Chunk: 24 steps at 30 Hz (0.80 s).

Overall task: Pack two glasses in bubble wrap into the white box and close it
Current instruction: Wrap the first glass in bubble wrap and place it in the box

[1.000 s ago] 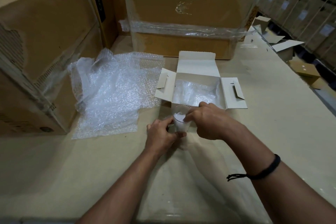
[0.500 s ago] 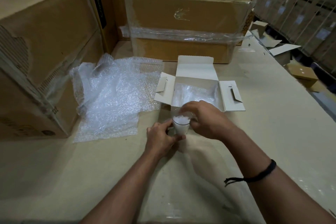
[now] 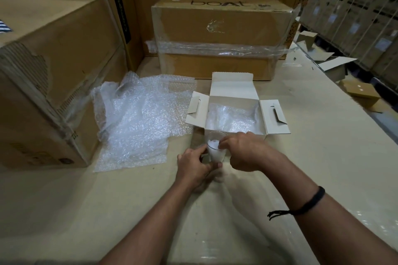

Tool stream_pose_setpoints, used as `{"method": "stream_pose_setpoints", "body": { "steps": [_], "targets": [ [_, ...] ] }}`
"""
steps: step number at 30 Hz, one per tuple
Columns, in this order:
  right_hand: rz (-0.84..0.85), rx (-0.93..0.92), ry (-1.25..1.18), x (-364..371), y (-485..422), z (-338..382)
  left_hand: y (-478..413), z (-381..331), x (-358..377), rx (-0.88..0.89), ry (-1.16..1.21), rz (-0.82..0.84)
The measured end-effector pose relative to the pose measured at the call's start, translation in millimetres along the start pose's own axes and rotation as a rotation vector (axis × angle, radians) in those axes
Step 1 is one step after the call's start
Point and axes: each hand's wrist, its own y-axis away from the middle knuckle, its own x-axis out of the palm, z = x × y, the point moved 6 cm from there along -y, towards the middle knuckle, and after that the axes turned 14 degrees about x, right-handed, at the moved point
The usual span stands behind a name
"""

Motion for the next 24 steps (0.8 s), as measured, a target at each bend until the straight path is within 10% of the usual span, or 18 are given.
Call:
{"method": "stream_pose_setpoints", "body": {
  "steps": [8,24],
  "targets": [
    [-0.372,-0.01,-0.684,4.4,6.8,-15.5,3.0,-3.1,-5.4,-0.01,0.075,-0.028],
    [-0.176,0.237,-1.49,56.2,-23.2,-35.5,0.2,8.8,7.6,0.018,0.201,0.038]
  ]
}}
